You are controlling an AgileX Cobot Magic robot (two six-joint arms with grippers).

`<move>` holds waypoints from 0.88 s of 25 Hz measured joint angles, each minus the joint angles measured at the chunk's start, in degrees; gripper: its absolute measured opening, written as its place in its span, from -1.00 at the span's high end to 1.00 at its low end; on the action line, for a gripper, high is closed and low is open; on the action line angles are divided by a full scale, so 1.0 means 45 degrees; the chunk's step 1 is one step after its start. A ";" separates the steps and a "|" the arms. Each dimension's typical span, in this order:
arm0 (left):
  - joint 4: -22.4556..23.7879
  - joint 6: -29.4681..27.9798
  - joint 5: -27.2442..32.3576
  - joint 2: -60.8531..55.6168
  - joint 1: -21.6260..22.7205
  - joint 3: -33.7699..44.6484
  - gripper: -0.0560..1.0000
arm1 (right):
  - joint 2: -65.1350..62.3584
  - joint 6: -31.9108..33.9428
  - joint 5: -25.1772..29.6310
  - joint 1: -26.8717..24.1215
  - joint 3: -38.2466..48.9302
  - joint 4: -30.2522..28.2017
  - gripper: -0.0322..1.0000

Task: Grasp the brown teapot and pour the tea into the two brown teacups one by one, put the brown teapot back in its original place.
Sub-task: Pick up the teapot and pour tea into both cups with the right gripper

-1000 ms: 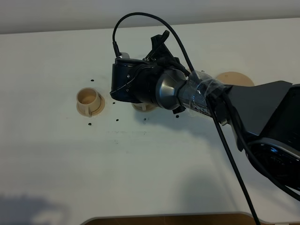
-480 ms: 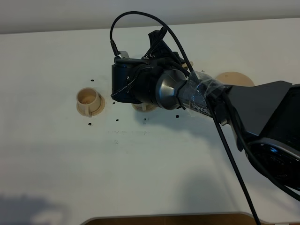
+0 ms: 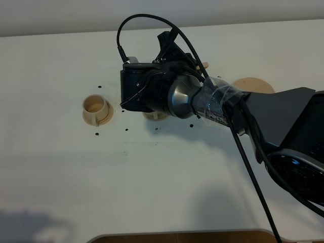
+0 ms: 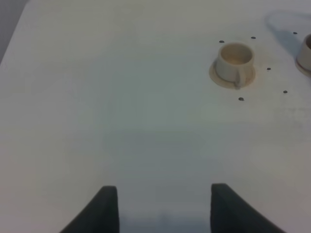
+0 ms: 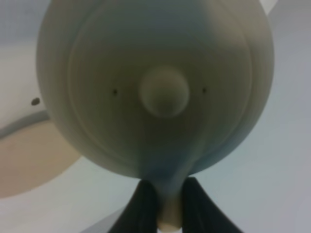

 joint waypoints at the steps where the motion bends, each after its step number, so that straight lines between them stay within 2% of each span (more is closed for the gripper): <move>1: 0.0000 0.0000 0.0000 0.0000 0.0000 0.0000 0.02 | 0.0000 -0.0090 0.0000 0.0000 0.0000 -0.0009 0.70; 12: 0.0000 0.0000 0.0000 0.0000 0.0000 0.0000 0.02 | 0.0000 -0.0438 -0.0011 0.0000 0.0000 -0.0159 0.70; 22: 0.0000 0.0000 0.0000 0.0000 0.0000 0.0000 0.02 | 0.0013 -0.0438 -0.0026 0.0043 0.0000 -0.0844 0.70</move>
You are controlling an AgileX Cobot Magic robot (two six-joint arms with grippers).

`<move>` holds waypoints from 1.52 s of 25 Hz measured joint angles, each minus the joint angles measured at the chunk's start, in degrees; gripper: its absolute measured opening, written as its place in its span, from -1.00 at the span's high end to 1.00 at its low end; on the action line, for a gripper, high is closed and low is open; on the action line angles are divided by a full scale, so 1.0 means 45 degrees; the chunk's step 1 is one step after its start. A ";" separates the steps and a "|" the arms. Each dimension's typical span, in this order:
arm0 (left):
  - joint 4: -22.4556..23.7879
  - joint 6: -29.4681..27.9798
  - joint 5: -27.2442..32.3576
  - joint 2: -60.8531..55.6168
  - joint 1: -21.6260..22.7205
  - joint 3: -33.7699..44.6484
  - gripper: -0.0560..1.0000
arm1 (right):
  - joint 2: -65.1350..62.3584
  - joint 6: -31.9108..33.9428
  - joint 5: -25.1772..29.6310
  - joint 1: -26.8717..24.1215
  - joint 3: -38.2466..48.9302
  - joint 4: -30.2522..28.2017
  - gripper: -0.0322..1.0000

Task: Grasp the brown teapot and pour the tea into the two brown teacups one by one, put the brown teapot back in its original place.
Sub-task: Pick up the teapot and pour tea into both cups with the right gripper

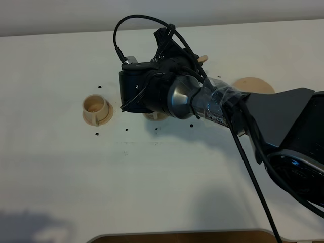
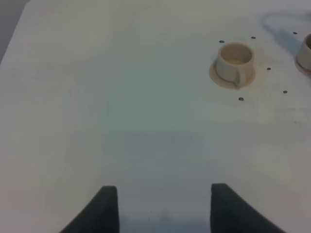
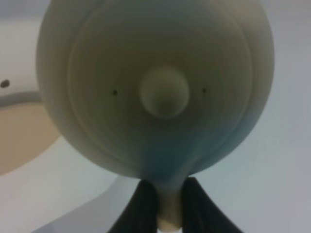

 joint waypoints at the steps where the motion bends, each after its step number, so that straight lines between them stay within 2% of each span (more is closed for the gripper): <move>1: 0.0000 0.0000 0.0000 0.0000 0.0000 0.0000 0.02 | 0.0000 0.0000 -0.0032 0.0000 0.0000 0.0000 0.70; 17: 0.0000 0.0000 0.0000 0.0000 0.0000 0.0000 0.02 | 0.0000 -0.0087 -0.0112 0.0337 0.0000 -0.0237 0.70; 27: 0.0000 0.0000 0.0000 0.0000 0.0000 0.0000 0.02 | 0.0000 -0.0850 -0.0364 0.0337 0.0000 -0.0327 0.70; 38: 0.0000 0.0000 0.0000 0.0000 0.0000 0.0000 0.02 | 0.0000 -0.0988 -0.0447 0.0337 0.0000 -0.0904 0.70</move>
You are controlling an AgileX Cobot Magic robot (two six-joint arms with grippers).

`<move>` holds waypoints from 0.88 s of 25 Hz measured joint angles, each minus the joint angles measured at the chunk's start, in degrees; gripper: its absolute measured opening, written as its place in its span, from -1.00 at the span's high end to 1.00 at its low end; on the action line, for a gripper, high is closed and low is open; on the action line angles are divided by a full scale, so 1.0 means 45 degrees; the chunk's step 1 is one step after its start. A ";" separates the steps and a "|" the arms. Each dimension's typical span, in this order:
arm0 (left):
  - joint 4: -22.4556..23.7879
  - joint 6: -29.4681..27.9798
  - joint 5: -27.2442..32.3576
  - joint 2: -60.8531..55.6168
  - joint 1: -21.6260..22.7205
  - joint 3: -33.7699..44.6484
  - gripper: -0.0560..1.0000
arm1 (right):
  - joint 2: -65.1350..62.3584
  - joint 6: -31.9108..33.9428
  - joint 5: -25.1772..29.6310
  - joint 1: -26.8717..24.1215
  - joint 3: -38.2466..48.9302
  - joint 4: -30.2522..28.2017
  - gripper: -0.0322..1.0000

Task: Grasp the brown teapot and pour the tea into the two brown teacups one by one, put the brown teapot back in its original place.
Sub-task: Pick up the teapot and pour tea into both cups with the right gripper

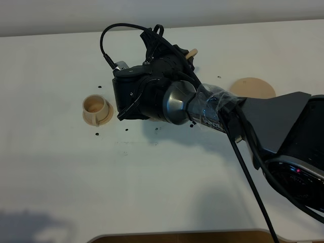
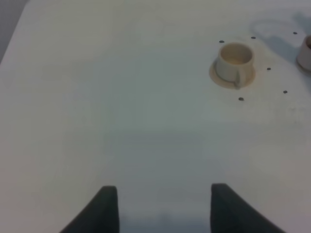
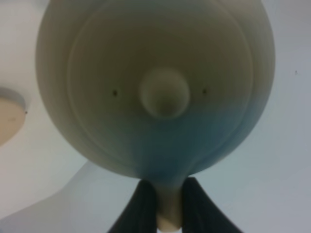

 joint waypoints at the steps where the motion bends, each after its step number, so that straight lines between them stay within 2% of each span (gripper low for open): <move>1: 0.0000 0.0000 0.0000 0.0000 0.0000 0.0000 0.02 | 0.0000 -0.0019 -0.0004 0.0000 0.0000 0.0000 0.70; 15: 0.0000 0.0000 0.0000 0.0000 0.0000 0.0000 0.02 | 0.0000 -0.0251 0.0009 0.0000 0.0000 0.0125 0.70; 22: 0.0000 0.0000 0.0000 0.0000 0.0000 0.0000 0.02 | 0.0000 0.0985 0.0056 0.0000 0.0000 0.0747 0.70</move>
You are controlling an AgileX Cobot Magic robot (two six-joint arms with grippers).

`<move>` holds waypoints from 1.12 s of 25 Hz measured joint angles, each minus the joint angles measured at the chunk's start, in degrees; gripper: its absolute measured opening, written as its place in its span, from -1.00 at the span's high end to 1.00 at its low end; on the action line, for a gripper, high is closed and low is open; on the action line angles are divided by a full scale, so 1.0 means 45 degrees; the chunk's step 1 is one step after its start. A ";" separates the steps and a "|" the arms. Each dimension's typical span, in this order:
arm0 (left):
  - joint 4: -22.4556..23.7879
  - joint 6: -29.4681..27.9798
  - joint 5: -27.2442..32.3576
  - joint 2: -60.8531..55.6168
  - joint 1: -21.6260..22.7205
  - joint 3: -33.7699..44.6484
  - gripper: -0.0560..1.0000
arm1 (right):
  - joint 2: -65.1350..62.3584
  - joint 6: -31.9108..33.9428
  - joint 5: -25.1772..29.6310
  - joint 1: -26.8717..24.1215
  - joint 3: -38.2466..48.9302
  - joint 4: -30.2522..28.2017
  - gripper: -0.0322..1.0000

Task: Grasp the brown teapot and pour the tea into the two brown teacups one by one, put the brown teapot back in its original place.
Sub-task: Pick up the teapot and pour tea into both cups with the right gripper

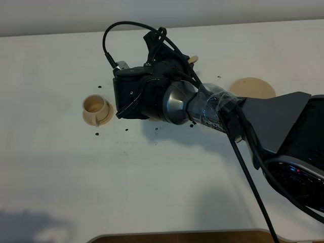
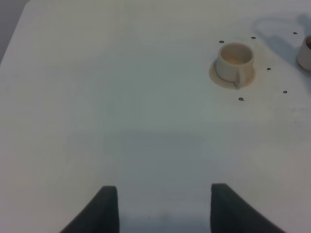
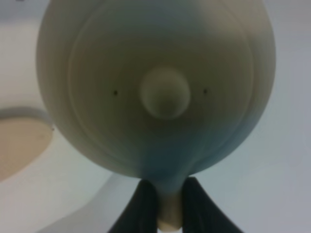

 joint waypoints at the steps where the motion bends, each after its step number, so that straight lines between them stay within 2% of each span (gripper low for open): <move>1: 0.0000 0.0000 0.0000 0.0000 0.0000 0.0000 0.02 | 0.0000 0.0203 0.0049 0.0000 0.0000 0.0040 0.70; 10: 0.0000 0.0000 0.0000 0.0000 0.0000 0.0000 0.02 | 0.0000 0.1654 0.0352 -0.0285 0.0000 0.1308 0.70; 15: 0.0000 0.0000 0.0000 0.0000 0.0000 0.0000 0.02 | 0.0000 0.3143 0.0368 -0.0285 -0.0139 0.2102 0.70; 22: 0.0000 0.0000 0.0000 0.0000 0.0000 0.0000 0.02 | -0.0587 0.4799 0.0403 -0.0285 -0.1832 0.4781 0.70; 28: 0.0000 0.0000 0.0000 0.0000 0.0000 0.0000 0.02 | -0.1143 0.6276 0.0446 -0.0273 -0.2430 0.6366 0.70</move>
